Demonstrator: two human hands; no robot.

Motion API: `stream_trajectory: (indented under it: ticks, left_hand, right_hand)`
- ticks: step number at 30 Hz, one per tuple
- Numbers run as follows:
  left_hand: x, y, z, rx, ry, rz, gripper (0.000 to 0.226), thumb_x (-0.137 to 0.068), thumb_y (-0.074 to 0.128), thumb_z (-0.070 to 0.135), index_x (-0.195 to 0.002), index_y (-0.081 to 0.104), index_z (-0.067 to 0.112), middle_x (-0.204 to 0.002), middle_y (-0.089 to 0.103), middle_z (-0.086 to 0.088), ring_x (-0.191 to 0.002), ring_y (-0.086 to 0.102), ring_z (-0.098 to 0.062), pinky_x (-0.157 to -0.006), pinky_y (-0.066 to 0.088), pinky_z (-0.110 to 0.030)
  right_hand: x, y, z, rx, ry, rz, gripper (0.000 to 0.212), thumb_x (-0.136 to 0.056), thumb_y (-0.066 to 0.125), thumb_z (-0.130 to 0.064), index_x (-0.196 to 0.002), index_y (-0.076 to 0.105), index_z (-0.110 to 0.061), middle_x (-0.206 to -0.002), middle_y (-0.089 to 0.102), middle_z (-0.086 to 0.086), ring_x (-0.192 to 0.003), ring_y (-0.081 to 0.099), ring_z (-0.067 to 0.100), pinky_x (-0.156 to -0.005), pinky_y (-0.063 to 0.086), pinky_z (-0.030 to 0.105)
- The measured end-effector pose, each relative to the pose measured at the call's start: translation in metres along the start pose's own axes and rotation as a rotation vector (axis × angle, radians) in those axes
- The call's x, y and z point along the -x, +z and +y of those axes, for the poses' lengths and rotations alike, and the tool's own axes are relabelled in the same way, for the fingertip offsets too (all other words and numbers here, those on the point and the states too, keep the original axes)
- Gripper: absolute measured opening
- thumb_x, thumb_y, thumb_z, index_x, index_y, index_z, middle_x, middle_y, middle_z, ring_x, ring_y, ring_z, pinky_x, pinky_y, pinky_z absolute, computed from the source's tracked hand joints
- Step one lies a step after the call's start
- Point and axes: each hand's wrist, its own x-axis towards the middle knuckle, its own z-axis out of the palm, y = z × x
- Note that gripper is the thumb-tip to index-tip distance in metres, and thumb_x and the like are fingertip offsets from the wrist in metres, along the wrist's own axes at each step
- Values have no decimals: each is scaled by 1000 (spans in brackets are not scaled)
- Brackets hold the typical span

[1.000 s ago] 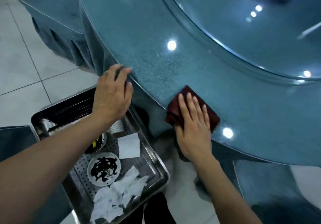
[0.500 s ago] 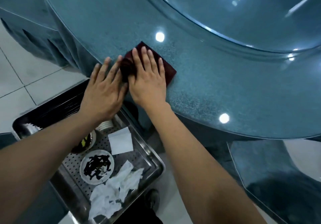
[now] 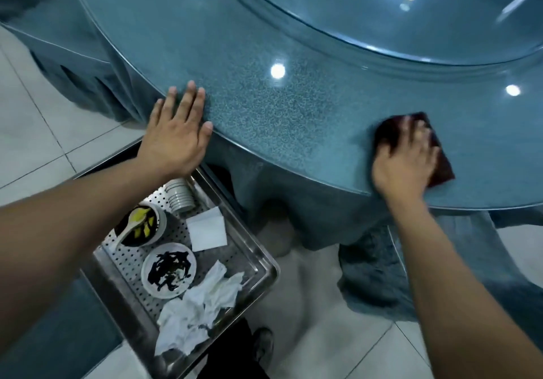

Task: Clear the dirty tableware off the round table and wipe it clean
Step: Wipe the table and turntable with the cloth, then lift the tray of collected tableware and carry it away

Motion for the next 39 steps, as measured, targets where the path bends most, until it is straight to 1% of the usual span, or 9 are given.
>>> stream_trajectory:
  ticks: [7,10,13,19,23,27,32,35,39]
  left_hand:
    - [42,-1,19,74,-41,40,65,-106,25,50,-163,8,24,-171,2,-2,-156,6,-28,-124,13,-51]
    - [92,10,28,115,-26,15,59,-106,26,50,-160,19,26,-170,10,-4,-155,12,-27,-123,13,-50]
    - [135,22,34,162,-71,-50,56,-105,26,49,-156,30,26,-167,19,-4,-152,18,-28,-122,19,-50]
    - [199,29,47,288,-106,-188,55,-104,30,54,-153,35,29,-163,28,2,-148,26,-24,-122,22,-48]
    - [239,22,54,426,-136,-224,50,-106,30,50,-148,43,28,-153,44,2,-141,36,-21,-117,27,-43]
    - [274,7,52,808,-350,-257,44,-106,37,49,-131,63,23,-122,65,1,-114,56,-17,-97,43,-36]
    - [308,-17,19,1316,-633,-319,30,-101,56,43,-106,77,21,-106,77,-2,-108,69,-19,-103,50,-39]
    - [326,-36,-14,1350,-636,-305,18,-98,64,29,-92,77,18,-90,79,-7,-95,74,-25,-93,58,-43]
    - [345,-60,-67,1274,-545,-307,14,-97,65,14,-87,73,18,-78,75,0,-77,71,-13,-67,56,-20]
  right_hand:
    - [98,34,-100,9,-588,-54,82,-95,30,-70,-160,10,-25,-167,9,3,-154,4,18,-125,-2,44]
    - [89,31,-81,71,-682,-53,83,-93,54,-39,-160,7,-24,-167,10,5,-154,6,21,-125,4,46]
    - [102,25,-72,13,-717,-24,78,-91,54,-9,-159,18,-23,-165,21,5,-153,14,22,-125,9,45]
    - [161,19,-55,-133,-714,-49,65,-86,54,1,-147,47,-20,-151,48,4,-142,41,22,-119,27,43]
    - [226,16,-47,-160,-720,-104,58,-84,44,-7,-141,54,-20,-144,54,6,-129,50,25,-110,37,45]
    - [293,8,-50,-231,-675,-131,69,-76,69,0,-139,56,-25,-128,51,10,-114,49,30,-98,42,47]
    - [365,-9,-84,-316,-763,-109,64,-73,71,-5,-132,64,-28,-110,58,8,-101,55,28,-89,43,44]
    - [401,-23,-117,-321,-769,-62,49,-81,52,-15,-126,67,-27,-107,61,4,-99,53,25,-89,42,42]
    - [450,-31,-158,-308,-731,-127,48,-80,48,-30,-124,66,-22,-112,64,-2,-103,55,20,-95,38,36]
